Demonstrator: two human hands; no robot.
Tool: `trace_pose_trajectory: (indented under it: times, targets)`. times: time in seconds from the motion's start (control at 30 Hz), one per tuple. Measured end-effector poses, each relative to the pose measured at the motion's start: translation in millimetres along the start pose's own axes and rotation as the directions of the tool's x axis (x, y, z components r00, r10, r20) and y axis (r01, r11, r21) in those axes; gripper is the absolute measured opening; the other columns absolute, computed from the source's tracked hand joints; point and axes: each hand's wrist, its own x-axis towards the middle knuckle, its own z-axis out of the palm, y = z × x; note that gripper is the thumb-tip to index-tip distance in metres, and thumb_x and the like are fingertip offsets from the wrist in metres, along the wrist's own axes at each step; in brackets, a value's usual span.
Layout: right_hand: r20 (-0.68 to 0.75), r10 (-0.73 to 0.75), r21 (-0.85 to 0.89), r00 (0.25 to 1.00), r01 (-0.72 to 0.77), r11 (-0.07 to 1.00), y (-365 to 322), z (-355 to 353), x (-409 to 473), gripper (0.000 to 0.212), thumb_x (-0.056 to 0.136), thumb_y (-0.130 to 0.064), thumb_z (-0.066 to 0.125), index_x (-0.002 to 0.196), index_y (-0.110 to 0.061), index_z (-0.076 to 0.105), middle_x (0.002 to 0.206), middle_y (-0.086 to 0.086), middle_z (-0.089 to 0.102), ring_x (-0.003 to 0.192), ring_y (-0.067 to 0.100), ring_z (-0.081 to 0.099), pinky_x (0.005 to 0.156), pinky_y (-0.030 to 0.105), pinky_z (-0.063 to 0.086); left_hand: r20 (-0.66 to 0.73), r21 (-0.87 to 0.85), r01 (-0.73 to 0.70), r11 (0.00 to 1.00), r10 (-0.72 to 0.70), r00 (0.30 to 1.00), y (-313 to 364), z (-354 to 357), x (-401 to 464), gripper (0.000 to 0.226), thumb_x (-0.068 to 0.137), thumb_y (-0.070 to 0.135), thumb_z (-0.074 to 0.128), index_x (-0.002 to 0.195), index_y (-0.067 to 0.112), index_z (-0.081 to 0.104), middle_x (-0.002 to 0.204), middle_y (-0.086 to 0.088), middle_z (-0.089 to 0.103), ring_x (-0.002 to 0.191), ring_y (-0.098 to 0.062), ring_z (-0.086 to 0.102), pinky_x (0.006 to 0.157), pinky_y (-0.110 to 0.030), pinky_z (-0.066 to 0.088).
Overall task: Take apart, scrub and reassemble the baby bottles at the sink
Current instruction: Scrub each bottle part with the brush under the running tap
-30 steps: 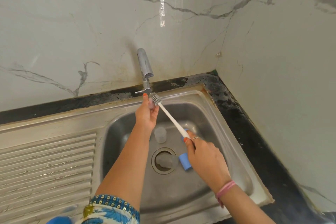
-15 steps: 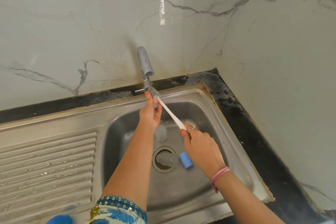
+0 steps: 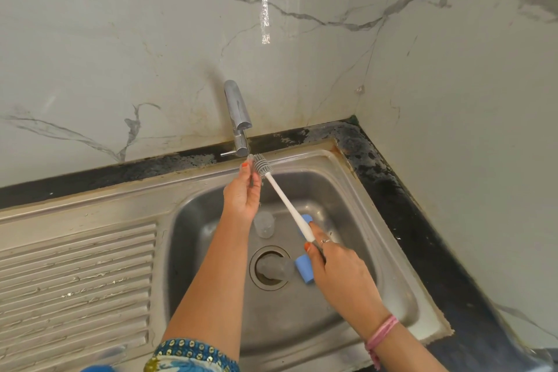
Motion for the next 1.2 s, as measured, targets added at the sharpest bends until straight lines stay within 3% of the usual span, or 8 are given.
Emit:
trace_pose_trajectory:
  times: [0.1, 0.27, 0.5, 0.63, 0.83, 0.93, 1.07, 1.2]
  targets:
    - [0.005, 0.001, 0.073, 1.000, -0.001, 0.997, 2.6, -2.9, -0.1, 0.045, 0.102, -0.039, 0.039, 0.147, -0.038, 0.035, 0.064, -0.011, 0.044, 0.059, 0.008, 0.045, 0.057, 0.022, 0.034, -0.007, 0.054, 0.010, 0.998, -0.010, 1.000, 3.4, 5.9, 1.7, 0.009, 0.094, 0.008, 0.058, 0.098, 0.004, 0.066, 0.088, -0.003, 0.074, 0.072, -0.004, 0.067, 0.057, -0.013, 0.051]
    - [0.064, 0.037, 0.080, 0.997, -0.042, 0.996, 10.2, -15.5, 32.0, 0.040, 0.101, -0.040, 0.039, 0.141, -0.036, 0.045, 0.088, 0.003, 0.064, 0.081, 0.022, 0.060, 0.075, 0.034, 0.048, 0.013, 0.269, 0.030, 0.963, -0.035, 0.999, 10.3, 11.3, 1.1, 0.010, 0.096, 0.010, 0.056, 0.097, 0.009, 0.066, 0.076, 0.004, 0.072, 0.064, -0.001, 0.055, 0.055, -0.014, 0.044]
    - [0.051, -0.045, 0.033, 0.998, 0.044, 0.999, 11.2, -17.3, 49.4, 0.042, 0.101, -0.041, 0.039, 0.143, -0.035, 0.042, 0.075, -0.002, 0.057, 0.068, 0.017, 0.055, 0.064, 0.032, 0.046, -0.011, 0.670, 0.132, 0.730, -0.168, 0.986, 25.5, 6.9, -1.5, 0.012, 0.097, 0.010, 0.053, 0.103, 0.008, 0.063, 0.080, -0.001, 0.056, 0.062, -0.006, 0.043, 0.058, -0.020, 0.046]
    - [0.042, -0.093, -0.056, 0.995, 0.096, 0.994, 5.8, -13.5, 47.5, 0.039, 0.103, -0.040, 0.036, 0.141, -0.035, 0.042, 0.066, -0.009, 0.045, 0.061, 0.013, 0.048, 0.058, 0.026, 0.036, -0.087, 0.551, 0.076, 0.831, -0.034, 0.996, 18.8, 5.5, 1.7, 0.008, 0.095, 0.016, 0.059, 0.099, 0.013, 0.065, 0.076, 0.001, 0.056, 0.061, -0.007, 0.044, 0.064, -0.023, 0.045]
    - [0.047, -0.106, -0.104, 0.993, 0.110, 0.988, 13.2, -7.6, 21.9, 0.043, 0.103, -0.040, 0.034, 0.145, -0.039, 0.034, 0.083, -0.002, 0.056, 0.074, 0.018, 0.057, 0.065, 0.031, 0.047, -0.217, 0.349, 0.045, 0.936, 0.034, 0.976, 23.0, -1.3, 9.4, 0.011, 0.093, 0.033, 0.063, 0.086, 0.024, 0.066, 0.070, 0.010, 0.053, 0.060, -0.005, 0.043, 0.075, -0.027, 0.042]
    - [0.054, -0.079, -0.075, 0.995, 0.083, 0.994, 15.8, -4.6, 9.7, 0.044, 0.102, -0.042, 0.034, 0.146, -0.039, 0.033, 0.079, -0.005, 0.053, 0.070, 0.016, 0.056, 0.065, 0.031, 0.049, -0.181, 0.388, 0.039, 0.921, 0.034, 0.983, 27.7, -1.2, 12.3, 0.019, 0.089, 0.040, 0.065, 0.081, 0.023, 0.067, 0.065, 0.012, 0.053, 0.060, -0.005, 0.045, 0.080, -0.030, 0.043]
    - [0.020, -0.025, -0.051, 0.999, 0.026, 0.998, 14.3, -4.8, 21.4, 0.040, 0.102, -0.041, 0.036, 0.142, -0.038, 0.042, 0.073, -0.007, 0.052, 0.068, 0.017, 0.054, 0.063, 0.030, 0.044, -0.162, 0.461, 0.064, 0.885, 0.013, 0.987, 26.3, 6.1, 10.8, 0.010, 0.096, 0.028, 0.058, 0.095, 0.023, 0.066, 0.067, 0.008, 0.050, 0.055, -0.006, 0.037, 0.081, -0.027, 0.038]
    - [0.021, 0.013, 0.034, 1.000, -0.014, 0.999, 5.0, -7.9, 39.6, 0.035, 0.102, -0.041, 0.036, 0.133, -0.033, 0.050, 0.076, -0.003, 0.058, 0.073, 0.019, 0.059, 0.065, 0.032, 0.048, -0.145, 0.564, 0.093, 0.820, -0.012, 0.989, 15.5, 9.6, 9.1, 0.009, 0.096, 0.019, 0.057, 0.096, 0.017, 0.066, 0.067, 0.003, 0.045, 0.056, -0.008, 0.035, 0.071, -0.026, 0.039]
